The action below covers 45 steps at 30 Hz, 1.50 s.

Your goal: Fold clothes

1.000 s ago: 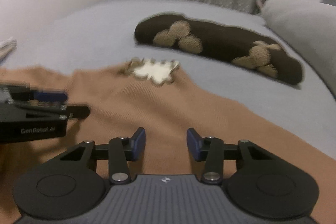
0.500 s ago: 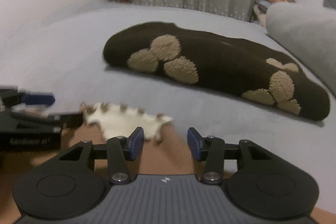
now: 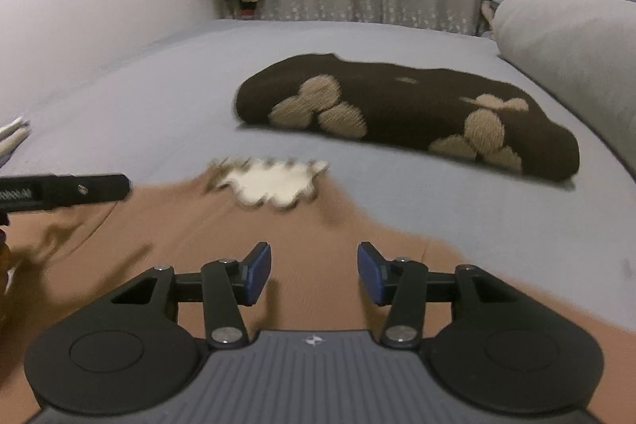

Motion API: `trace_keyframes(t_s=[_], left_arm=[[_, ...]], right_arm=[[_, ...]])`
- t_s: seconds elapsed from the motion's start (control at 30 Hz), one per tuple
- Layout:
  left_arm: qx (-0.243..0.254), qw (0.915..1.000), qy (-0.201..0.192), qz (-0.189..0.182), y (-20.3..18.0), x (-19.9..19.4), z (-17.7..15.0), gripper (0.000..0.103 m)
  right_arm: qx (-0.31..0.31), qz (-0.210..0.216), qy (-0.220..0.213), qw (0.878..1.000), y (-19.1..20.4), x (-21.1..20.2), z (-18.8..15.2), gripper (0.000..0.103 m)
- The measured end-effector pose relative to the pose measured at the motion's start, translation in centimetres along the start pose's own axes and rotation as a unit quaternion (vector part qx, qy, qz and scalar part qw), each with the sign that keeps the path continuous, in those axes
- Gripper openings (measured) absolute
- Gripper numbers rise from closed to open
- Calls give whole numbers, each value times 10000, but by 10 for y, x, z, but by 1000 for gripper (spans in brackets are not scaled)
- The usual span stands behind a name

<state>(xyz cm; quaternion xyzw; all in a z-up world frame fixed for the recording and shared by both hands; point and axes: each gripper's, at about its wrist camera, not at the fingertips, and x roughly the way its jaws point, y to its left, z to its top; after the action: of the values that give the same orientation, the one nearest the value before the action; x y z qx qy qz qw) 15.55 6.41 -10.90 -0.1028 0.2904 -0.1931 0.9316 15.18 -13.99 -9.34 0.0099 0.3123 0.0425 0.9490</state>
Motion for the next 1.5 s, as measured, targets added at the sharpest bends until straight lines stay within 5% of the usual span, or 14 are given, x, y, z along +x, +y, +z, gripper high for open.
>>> trace_keyframes(t_s=[0.5,1.5], left_arm=[[972,9930,291,599,-30,-71,-76,77],[501,9928,-103,1087,-50,-186,-173,79]], right_arm=[[-156,-374,160,9990,18,-76,-85,63],[560,-895,5,9944,25,-193,-189,67]])
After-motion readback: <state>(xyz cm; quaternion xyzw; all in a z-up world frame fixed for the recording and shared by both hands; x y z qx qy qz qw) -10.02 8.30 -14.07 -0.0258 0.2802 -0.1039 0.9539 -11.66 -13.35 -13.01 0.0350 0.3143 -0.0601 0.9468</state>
